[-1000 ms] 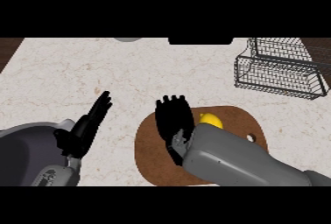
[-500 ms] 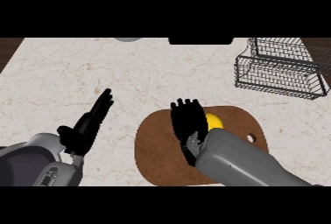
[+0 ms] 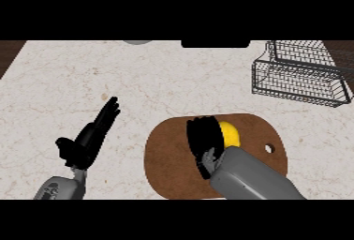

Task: Pick the eggplant from the cutting board and place it in the tiered basket

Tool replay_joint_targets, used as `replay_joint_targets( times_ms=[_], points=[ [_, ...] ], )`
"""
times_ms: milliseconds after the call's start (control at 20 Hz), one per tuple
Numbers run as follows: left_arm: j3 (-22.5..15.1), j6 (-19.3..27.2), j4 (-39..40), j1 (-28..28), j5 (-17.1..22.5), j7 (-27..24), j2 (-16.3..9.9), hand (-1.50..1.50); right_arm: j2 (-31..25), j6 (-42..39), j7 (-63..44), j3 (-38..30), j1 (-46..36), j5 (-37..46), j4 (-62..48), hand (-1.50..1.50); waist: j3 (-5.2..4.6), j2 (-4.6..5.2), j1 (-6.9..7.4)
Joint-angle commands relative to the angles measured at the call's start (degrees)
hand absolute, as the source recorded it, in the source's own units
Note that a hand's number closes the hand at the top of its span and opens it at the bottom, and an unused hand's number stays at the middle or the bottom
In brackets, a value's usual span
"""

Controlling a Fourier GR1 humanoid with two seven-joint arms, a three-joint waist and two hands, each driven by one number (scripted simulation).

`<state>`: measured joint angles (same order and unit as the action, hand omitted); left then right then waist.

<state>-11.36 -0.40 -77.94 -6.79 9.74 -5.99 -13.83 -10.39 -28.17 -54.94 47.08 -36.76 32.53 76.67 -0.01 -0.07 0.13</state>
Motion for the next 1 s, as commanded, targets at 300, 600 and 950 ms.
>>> replay_joint_targets(
  times_ms=[300,600,950],
  points=[
    [3.51,-3.29,-1.08,-0.73,-0.35,2.86,-0.33,0.00,5.00,4.92,10.39,-4.47,2.53,11.10,-3.70,1.50,0.01,0.05,0.10],
    [2.39,-1.10,0.61,1.99,-4.83,-1.57,3.46,0.00,9.95,4.64,13.30,-7.43,1.47,16.69,-7.71,1.50,0.01,0.09,0.20],
    [5.84,1.20,-1.09,3.29,-3.12,0.46,1.92,0.00,-22.19,12.27,25.76,-26.00,10.65,11.14,0.13,1.50,0.54,-0.16,-7.90]
  ],
)
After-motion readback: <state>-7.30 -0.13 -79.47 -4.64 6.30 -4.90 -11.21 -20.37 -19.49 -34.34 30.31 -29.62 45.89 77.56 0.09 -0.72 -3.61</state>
